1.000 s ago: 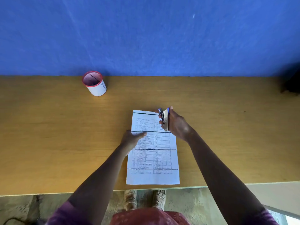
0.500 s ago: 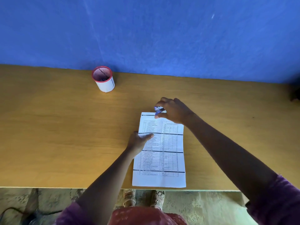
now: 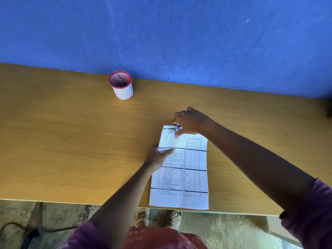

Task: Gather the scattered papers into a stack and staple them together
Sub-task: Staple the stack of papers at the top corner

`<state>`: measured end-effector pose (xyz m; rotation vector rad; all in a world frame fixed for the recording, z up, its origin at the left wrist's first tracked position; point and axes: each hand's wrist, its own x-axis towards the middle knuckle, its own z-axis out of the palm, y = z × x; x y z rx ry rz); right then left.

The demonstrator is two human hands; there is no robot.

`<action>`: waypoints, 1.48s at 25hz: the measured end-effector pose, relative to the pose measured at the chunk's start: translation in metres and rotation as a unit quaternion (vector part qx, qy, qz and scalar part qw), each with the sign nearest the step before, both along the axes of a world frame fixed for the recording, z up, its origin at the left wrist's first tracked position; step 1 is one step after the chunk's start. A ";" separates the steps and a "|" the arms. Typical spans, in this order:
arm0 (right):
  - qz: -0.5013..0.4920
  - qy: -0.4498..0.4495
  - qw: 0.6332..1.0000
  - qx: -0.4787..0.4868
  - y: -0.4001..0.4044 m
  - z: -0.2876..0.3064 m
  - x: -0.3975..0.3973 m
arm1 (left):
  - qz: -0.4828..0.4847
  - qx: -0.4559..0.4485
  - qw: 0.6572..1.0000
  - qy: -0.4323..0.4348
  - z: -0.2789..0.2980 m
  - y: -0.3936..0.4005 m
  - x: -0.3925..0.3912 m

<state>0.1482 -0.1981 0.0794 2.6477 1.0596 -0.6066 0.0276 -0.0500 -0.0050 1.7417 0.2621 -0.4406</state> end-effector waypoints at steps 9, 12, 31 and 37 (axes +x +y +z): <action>0.036 0.041 0.998 -0.044 0.036 0.012 0.015 | -0.004 0.019 0.999 0.047 -0.018 0.004 0.003; 0.052 0.047 0.995 -0.067 0.041 0.020 0.018 | -0.007 0.012 0.999 0.035 -0.016 0.004 0.003; 0.050 0.054 0.996 -0.051 0.053 0.022 0.012 | -0.021 0.030 0.999 0.025 -0.017 0.005 0.007; 0.075 0.039 0.996 -0.042 0.050 0.013 0.009 | -0.021 0.034 0.999 0.028 -0.013 0.004 0.007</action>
